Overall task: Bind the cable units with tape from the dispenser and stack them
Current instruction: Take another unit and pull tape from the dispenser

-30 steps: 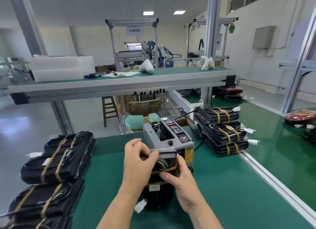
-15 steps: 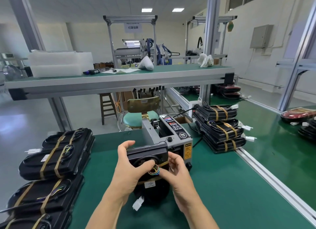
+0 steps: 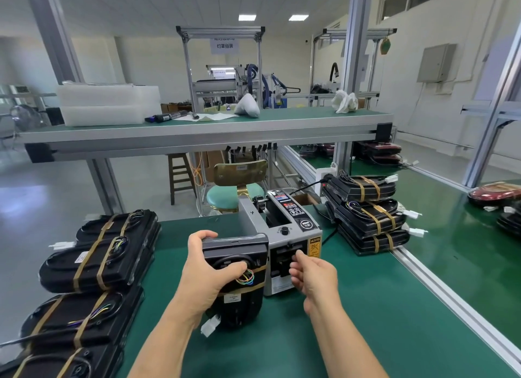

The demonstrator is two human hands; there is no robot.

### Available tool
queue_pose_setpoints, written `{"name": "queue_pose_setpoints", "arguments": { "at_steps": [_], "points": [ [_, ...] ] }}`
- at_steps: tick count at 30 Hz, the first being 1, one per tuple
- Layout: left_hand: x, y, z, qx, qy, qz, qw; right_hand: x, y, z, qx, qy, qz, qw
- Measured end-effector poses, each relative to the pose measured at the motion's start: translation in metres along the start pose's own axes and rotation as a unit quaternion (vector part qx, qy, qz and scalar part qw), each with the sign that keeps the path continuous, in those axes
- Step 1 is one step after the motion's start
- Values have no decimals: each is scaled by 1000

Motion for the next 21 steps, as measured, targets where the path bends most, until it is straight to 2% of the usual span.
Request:
{"name": "queue_pose_setpoints", "arguments": {
  "at_steps": [7,16,21],
  "points": [
    [0,0,-4,-4,-3,-17,1000,5,-5,1,-33,-17,-17,999],
    [-3,-5,-4,-13,11,8,1000,9,-10,-5,-72,36,-117,990],
    [4,-6,-1,-70,17,-19,997,18,-11,-30,-30,59,8,998]
  ]
}}
Point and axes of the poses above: each hand's wrist, its own z-axis towards the middle knuckle, its own y-axis out of the back of the hand, x = y × z, the point moved 5 cm from there along z, towards the middle knuckle, and after that the axes turned 9 degrees about z, right-handed, at the moved point
